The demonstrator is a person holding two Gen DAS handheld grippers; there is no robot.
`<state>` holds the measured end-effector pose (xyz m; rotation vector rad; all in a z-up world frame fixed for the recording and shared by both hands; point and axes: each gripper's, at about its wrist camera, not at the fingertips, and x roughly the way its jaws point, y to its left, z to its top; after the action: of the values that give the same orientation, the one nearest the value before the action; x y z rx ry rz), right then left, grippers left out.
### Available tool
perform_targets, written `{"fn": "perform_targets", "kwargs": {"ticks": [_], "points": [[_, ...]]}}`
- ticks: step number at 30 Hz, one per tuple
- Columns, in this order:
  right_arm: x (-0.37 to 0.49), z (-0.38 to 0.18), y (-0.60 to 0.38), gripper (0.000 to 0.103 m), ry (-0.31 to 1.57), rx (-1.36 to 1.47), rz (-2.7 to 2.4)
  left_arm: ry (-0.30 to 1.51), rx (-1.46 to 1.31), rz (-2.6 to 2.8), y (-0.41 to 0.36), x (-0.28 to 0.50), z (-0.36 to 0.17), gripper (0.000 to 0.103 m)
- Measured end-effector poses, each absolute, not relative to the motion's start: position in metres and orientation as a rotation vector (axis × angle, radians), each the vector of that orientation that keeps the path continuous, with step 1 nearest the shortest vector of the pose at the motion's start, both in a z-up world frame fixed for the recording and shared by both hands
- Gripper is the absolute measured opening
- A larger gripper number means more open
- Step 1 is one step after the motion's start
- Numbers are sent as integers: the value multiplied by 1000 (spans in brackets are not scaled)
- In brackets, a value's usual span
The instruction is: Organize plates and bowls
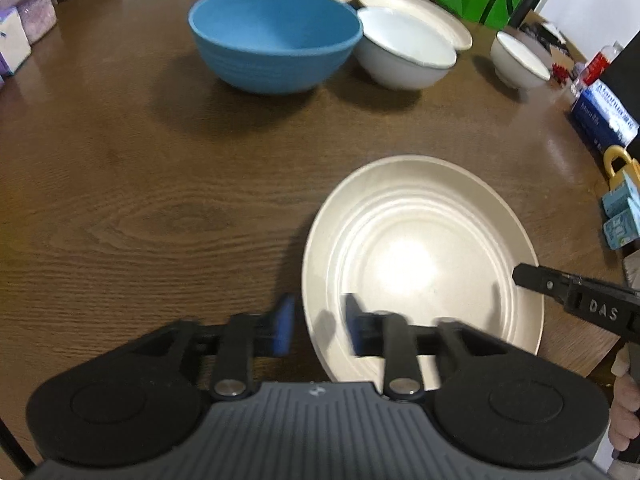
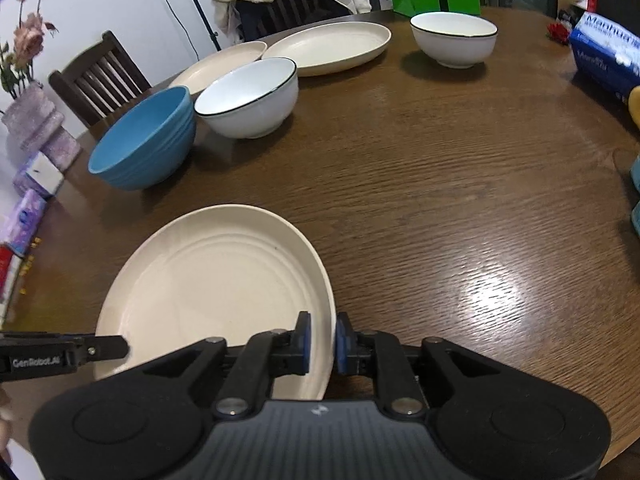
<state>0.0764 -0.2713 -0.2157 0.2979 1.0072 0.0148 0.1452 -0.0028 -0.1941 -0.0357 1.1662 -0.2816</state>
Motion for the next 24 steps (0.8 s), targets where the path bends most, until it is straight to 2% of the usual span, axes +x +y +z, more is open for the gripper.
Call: {"fn": "perform_targets", "kwargs": {"ticks": [1,2,3,4,5,6,8,9,11,13,14,24], "points": [[75,-213,-271,21,1000,298,22,1150,-36,-278,-1,143,-190,53],[72,-209,-271,31,990,297,30,1134,-37,-274,1,141,-185,58],[69,-206,-271,38,983,295,32,1118,-39,-274,3,139,-181,59],[66,-201,-270,53,973,288,33,1102,-42,-273,5,136,-175,65],[61,-196,-269,61,958,278,37,1085,-43,-270,7,133,-171,69],[57,-191,-268,65,947,271,42,1062,-45,-270,9,129,-166,74],[48,-181,-267,85,930,259,45,1024,-44,-272,11,121,-155,82],[42,-177,-266,89,920,254,47,1006,-46,-273,11,117,-150,85],[30,-167,-266,91,903,240,47,953,-48,-273,15,105,-139,99],[20,-156,-263,96,889,215,31,901,-38,-269,13,94,-128,103],[14,-151,-262,103,878,201,24,877,-31,-267,13,88,-123,103],[-38,-106,-259,103,816,132,-15,803,-30,-278,17,37,-97,103]]}}
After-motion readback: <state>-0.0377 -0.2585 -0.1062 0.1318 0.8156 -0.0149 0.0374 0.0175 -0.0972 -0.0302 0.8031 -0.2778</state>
